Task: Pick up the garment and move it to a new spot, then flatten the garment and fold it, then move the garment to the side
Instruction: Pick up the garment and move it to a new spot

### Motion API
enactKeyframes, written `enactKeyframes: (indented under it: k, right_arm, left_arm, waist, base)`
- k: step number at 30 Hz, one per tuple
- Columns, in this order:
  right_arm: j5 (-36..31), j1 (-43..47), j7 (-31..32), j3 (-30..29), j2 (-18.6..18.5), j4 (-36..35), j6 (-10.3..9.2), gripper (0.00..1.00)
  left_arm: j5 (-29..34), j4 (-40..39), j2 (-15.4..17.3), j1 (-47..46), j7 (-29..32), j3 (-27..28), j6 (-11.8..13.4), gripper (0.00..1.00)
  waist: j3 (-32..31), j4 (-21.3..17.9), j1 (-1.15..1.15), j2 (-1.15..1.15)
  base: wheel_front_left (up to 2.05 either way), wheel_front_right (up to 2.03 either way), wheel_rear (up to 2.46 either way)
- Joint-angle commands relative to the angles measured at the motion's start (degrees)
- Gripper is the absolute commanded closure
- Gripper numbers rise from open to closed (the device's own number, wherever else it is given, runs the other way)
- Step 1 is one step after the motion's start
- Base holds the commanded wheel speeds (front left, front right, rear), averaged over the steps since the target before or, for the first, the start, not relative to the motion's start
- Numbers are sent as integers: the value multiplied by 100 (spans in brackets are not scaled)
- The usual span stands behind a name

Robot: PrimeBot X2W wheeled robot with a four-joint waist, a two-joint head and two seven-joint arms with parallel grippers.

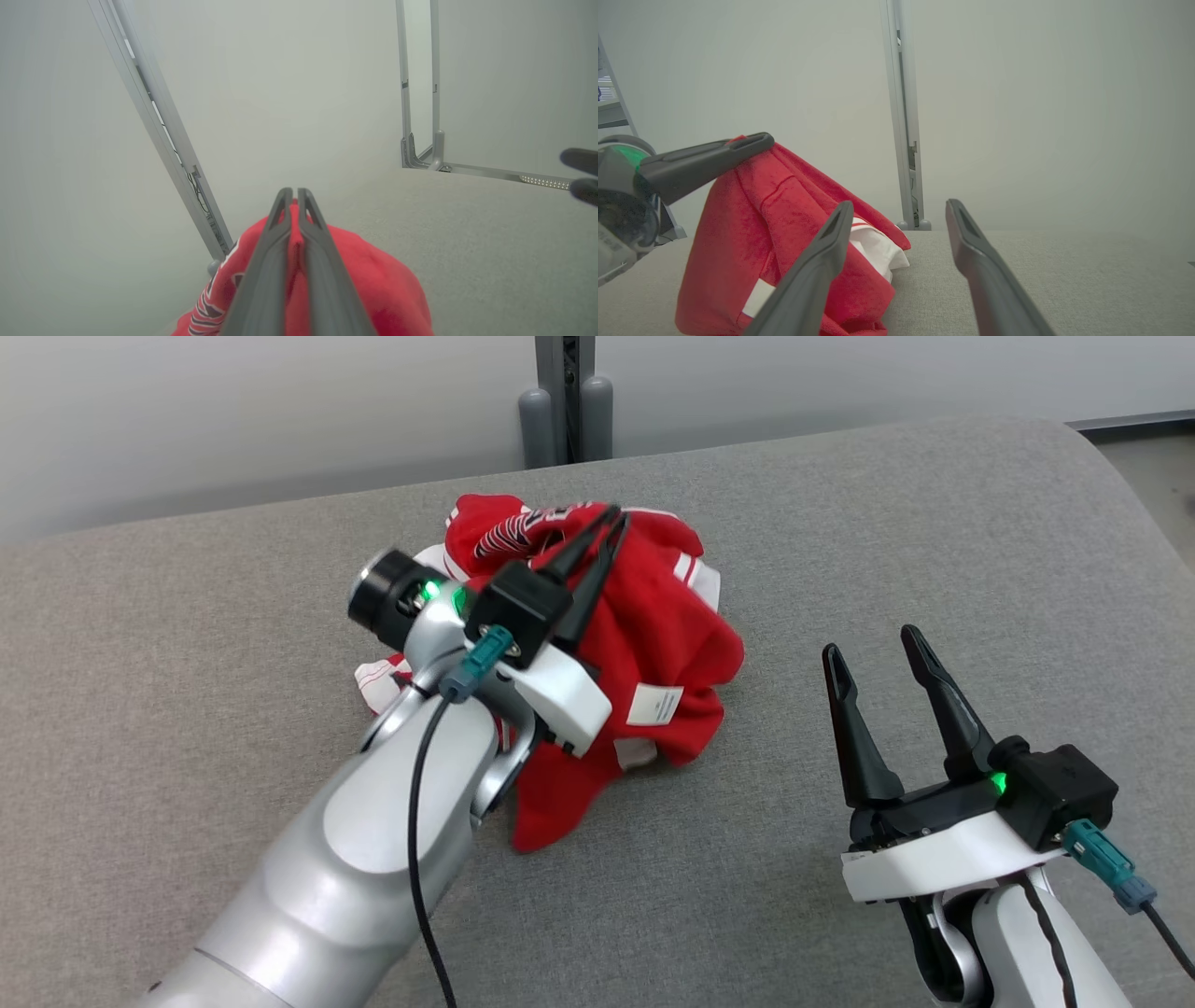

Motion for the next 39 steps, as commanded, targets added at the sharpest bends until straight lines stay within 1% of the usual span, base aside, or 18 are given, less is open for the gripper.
enactKeyframes:
  k: [1,6,10,12,16,21,31,39]
  right_arm:
    - [-36,20,-36,-21,-27,-16,1,0]
    - [-67,16,-36,-11,-29,-22,1,0]
    - [-91,52,-36,20,-28,-17,1,0]
    - [-100,61,-36,23,-29,-14,1,0]
    - [-95,94,-36,20,-29,-33,1,0]
    - [-93,129,-36,10,-29,-20,1,0]
    - [-189,202,-36,-16,-28,3,1,0]
    - [-235,213,-36,19,-32,11,1,0]
  left_arm:
    - [36,-212,105,-196,-35,127,-20,100]
    - [85,-656,379,-609,-37,506,-73,100]
    - [-240,-786,469,-887,-37,878,-265,100]
    - [-385,-830,571,-1079,-30,1040,-365,100]
    - [-633,-955,733,-1318,45,1336,-429,100]
    - [-769,-1176,1115,-1357,102,1686,-279,100]
    - [-819,-1434,1891,-786,108,2137,7,100]
    - [-646,-1342,2440,-301,25,2478,374,100]
  waist:
    - [-10,48,0,0]
    - [-17,134,0,0]
    - [-17,218,0,0]
    - [-15,250,0,0]
    - [-22,316,0,0]
    - [-54,419,0,0]
    - [-101,828,0,0]
    - [-13,1161,0,0]
  base:
    - [0,0,0]
    - [0,0,0]
    - [0,0,0]
    - [0,0,0]
    - [0,0,0]
    - [0,0,0]
    - [0,0,0]
    - [0,0,0]
